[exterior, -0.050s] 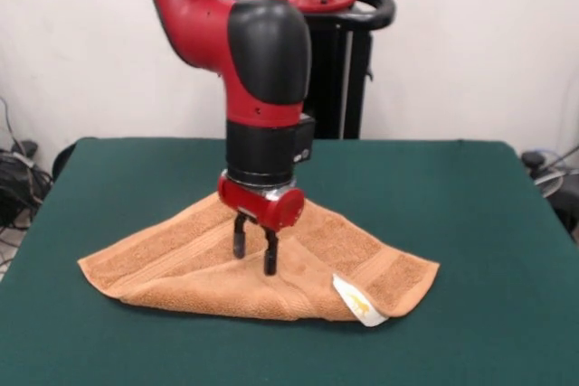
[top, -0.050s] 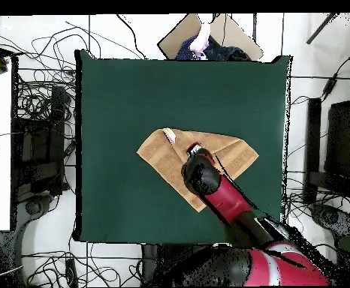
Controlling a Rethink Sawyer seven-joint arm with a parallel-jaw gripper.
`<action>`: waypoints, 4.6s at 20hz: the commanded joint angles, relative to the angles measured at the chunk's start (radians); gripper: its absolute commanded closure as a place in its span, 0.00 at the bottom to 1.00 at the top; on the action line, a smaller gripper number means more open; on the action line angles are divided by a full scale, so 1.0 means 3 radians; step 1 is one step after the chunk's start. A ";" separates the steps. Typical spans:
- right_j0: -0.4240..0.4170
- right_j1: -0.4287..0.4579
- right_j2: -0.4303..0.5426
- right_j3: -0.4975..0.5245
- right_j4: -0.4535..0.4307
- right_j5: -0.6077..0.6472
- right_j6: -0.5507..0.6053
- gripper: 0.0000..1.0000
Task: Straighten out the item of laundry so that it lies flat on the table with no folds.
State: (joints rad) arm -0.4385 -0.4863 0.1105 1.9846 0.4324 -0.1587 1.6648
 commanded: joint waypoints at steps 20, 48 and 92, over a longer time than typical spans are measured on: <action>0.0364 0.0118 -0.0365 -0.0404 0.0346 0.0662 0.0804 0.00; 0.0475 0.0463 -0.0444 -0.0457 0.0451 0.0547 0.0866 0.00; 0.0024 0.0446 0.0146 -0.0891 -0.0083 -0.0220 0.0923 1.00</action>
State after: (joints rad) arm -0.3786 -0.4110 0.0167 1.8784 0.4096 -0.0040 1.6648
